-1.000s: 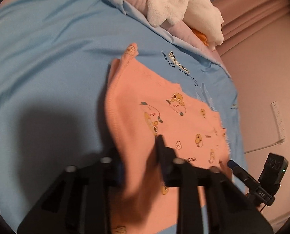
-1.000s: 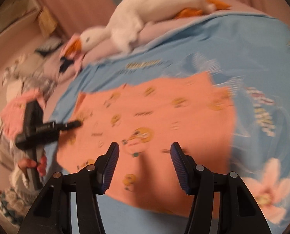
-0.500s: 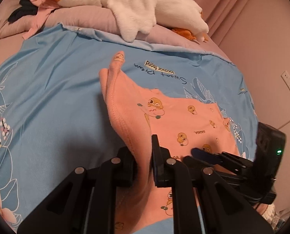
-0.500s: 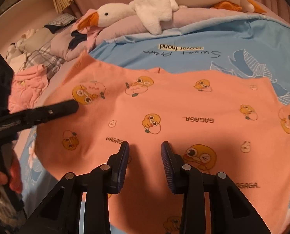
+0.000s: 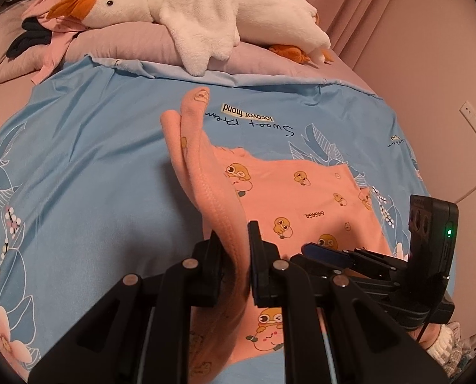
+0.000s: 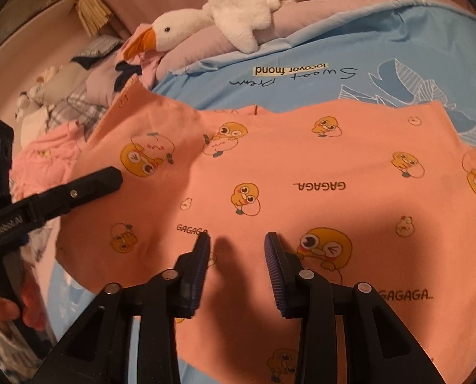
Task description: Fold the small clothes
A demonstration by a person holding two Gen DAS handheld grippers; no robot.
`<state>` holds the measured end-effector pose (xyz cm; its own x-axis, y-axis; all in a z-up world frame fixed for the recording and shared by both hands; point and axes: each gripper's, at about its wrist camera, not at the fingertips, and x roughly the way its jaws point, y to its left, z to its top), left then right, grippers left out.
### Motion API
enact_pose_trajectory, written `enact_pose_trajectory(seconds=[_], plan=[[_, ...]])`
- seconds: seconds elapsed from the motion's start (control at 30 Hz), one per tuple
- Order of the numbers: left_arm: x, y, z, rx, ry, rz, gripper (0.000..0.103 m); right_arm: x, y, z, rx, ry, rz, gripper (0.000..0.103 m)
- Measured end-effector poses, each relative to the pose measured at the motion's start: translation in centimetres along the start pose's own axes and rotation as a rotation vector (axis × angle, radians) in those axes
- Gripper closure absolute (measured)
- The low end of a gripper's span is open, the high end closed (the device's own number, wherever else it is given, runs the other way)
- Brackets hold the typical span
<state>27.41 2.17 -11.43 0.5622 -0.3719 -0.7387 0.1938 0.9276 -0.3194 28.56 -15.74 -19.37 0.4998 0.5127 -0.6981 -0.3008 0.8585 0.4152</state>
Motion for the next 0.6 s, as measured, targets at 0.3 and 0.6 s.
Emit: enact_pose_trajectory(seconds=[0.3, 0.6], plan=[[0.0, -4.0, 0.5, 0.078, -0.030, -0.016, 0.094, -1.9, -3.7, 0.1, 0.299, -0.085, 0.335, 0.043], [6.4, -3.6, -1.8, -0.043, 0.159, -0.296, 0.097, 3.3, -3.7, 2.5, 0.477, 0.036, 0.401, 0.035]])
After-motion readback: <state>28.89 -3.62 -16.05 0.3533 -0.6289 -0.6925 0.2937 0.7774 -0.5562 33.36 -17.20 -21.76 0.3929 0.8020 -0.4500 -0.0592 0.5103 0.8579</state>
